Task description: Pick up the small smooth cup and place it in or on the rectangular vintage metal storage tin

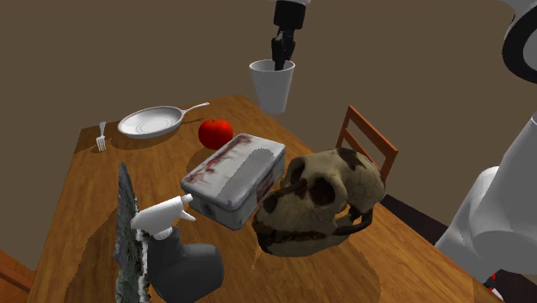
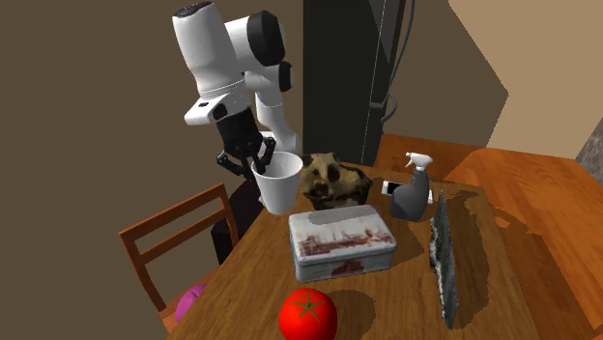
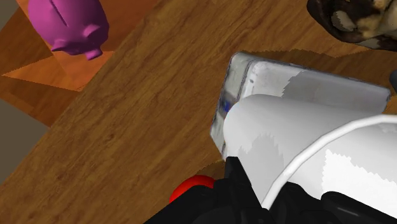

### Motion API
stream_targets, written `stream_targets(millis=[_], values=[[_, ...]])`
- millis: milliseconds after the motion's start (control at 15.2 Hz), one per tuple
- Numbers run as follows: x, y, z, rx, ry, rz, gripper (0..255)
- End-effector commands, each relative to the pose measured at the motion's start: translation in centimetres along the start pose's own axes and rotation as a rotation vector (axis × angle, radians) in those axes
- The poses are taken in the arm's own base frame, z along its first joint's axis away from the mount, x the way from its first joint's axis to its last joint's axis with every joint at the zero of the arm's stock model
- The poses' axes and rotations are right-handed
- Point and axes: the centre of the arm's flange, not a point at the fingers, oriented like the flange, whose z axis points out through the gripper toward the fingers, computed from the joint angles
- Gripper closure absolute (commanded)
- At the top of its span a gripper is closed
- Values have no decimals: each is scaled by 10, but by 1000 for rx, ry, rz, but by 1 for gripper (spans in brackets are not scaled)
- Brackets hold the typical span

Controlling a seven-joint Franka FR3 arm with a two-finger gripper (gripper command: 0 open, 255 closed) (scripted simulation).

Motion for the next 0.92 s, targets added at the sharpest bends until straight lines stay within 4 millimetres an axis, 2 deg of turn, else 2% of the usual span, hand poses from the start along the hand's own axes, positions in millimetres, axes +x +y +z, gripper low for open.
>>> stream_targets(millis=[0, 660, 858], values=[[5, -26, 3, 0, 0, 1, 255], [40, -157, 14, 0, 0, 1, 255], [38, -153, 29, 0, 0, 1, 255]])
